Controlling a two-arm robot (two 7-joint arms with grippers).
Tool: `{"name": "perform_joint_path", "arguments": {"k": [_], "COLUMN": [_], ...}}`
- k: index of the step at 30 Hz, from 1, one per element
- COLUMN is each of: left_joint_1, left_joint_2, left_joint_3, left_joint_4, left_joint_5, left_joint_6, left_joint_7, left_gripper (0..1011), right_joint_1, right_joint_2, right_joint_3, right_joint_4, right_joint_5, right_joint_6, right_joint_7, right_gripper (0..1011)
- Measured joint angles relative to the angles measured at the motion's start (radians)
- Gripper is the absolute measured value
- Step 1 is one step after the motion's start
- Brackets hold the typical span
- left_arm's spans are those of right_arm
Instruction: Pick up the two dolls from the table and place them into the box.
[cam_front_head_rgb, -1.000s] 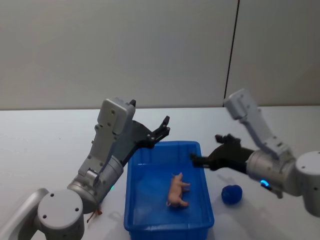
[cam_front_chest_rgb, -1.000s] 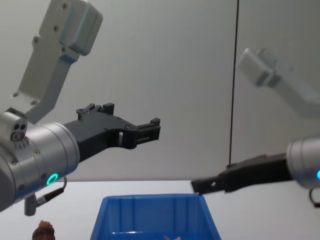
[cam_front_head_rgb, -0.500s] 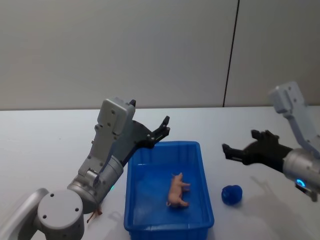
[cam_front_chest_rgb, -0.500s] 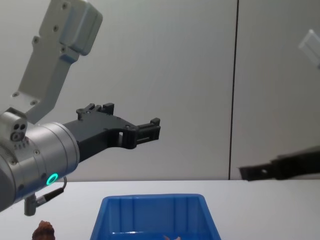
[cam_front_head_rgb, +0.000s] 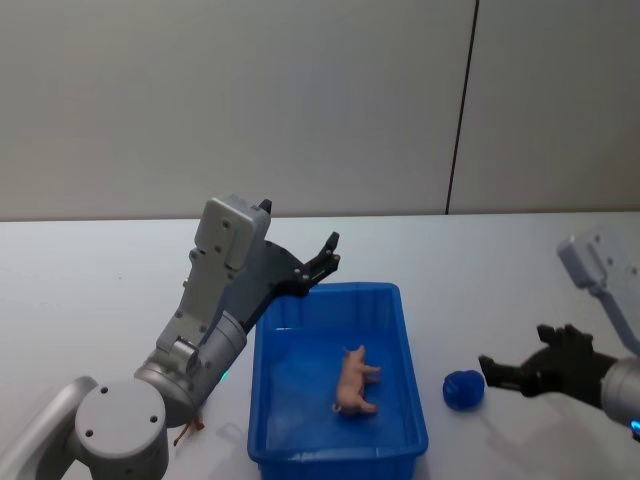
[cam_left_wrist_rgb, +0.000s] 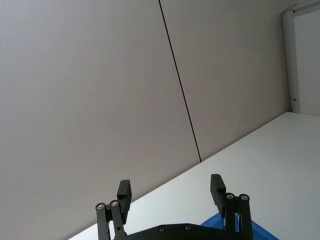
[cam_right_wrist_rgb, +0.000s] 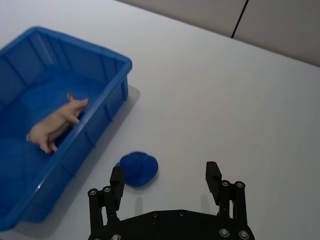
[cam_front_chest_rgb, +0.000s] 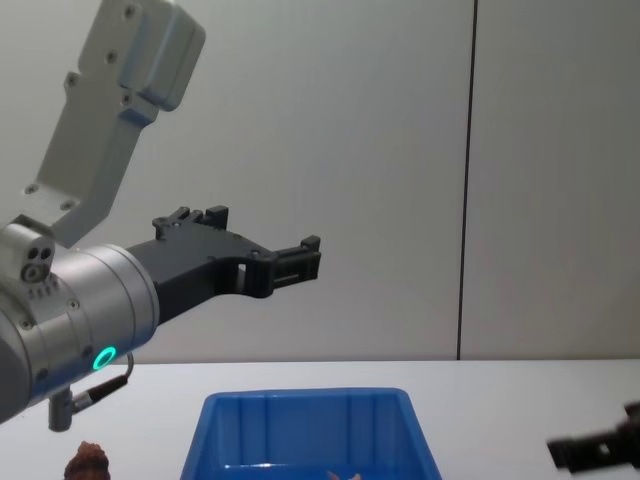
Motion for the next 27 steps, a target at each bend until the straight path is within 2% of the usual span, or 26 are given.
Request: {"name": "perform_joint_path", "arguments": {"k": [12, 18, 23, 27], "left_joint_1": [0.0, 0.0, 0.0, 0.0], "left_joint_2": [0.0, 0.0, 0.0, 0.0], "left_joint_3": [0.0, 0.0, 0.0, 0.0], "left_joint_4": [0.0, 0.0, 0.0, 0.0], "left_joint_5": [0.0, 0.0, 0.0, 0.0], "left_joint_6": [0.0, 0.0, 0.0, 0.0], "left_joint_7": [0.0, 0.0, 0.0, 0.0], "left_gripper": [1001, 1001, 1001, 1001], "right_joint_1": [-0.061, -0.074, -0.07, -0.063], "right_joint_2": [0.03, 0.03, 0.016, 0.008], "right_joint_3": [-0.015, -0.03, -0.051, -0.06], "right_joint_4": [-0.012, 0.003, 0.031, 0.048], "right_joint_5": [-0.056, -0.098, -0.147, -0.166], "right_joint_6": [-0.004, -0.042, -0.09, -0.109], "right_joint_7": [-0.018, -0.024, -0.018, -0.012], "right_gripper": [1001, 1001, 1001, 1001]}}
